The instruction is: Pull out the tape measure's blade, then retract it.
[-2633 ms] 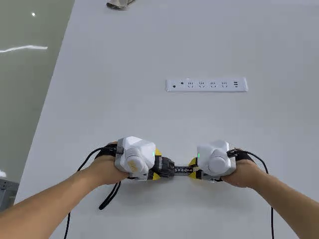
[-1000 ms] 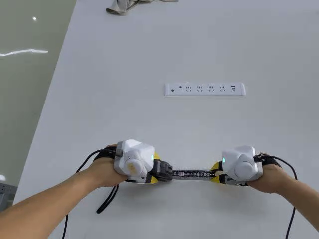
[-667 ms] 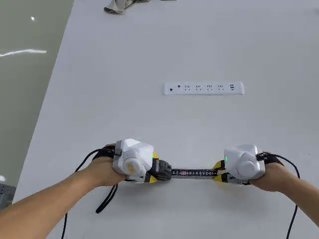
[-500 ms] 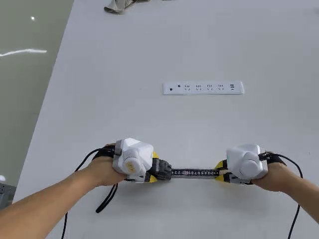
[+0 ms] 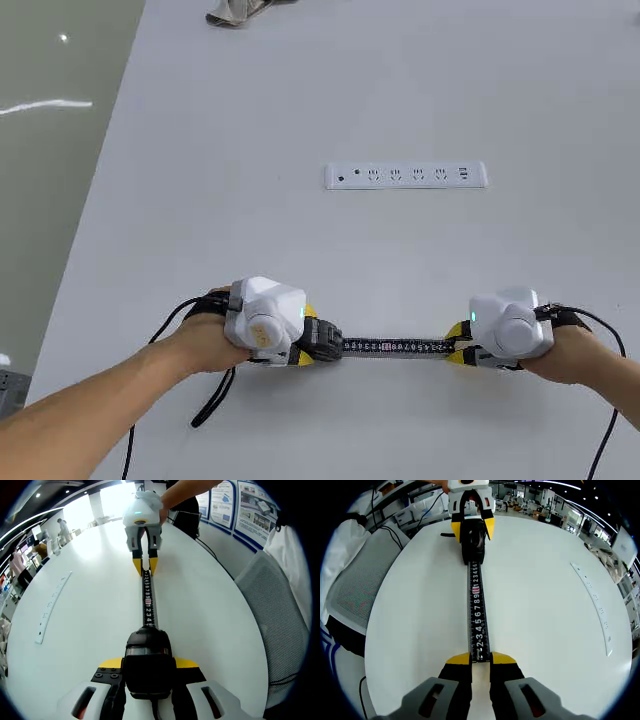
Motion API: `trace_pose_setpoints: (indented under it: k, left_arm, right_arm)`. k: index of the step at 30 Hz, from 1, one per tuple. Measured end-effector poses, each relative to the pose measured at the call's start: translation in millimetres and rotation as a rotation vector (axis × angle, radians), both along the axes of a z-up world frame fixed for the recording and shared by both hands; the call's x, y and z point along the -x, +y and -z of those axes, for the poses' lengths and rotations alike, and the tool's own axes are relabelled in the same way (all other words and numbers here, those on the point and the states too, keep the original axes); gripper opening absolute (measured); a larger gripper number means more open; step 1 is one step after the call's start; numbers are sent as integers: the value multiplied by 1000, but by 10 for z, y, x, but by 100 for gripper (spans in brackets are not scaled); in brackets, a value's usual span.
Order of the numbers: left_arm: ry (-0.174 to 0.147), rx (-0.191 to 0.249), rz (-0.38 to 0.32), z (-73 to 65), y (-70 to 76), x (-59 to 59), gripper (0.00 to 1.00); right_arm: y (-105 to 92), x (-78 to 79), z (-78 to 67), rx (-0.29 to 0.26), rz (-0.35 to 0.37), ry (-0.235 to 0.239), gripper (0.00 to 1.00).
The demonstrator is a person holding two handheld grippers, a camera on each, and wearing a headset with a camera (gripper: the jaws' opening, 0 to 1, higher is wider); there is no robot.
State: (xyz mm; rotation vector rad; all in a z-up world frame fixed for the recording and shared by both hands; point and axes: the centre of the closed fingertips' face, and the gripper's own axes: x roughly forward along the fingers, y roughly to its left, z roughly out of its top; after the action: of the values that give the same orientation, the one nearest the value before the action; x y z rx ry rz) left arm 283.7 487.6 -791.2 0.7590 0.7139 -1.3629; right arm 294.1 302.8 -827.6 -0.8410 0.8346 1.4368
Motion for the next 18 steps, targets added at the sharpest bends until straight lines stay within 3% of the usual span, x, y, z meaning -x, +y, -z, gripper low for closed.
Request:
trace_pose_setpoints:
  k: [18]
  left_arm:
    - [-1,-3,4,0,-1,-3,32]
  right_arm:
    - [-379,-27,-13,39,29,-1,11]
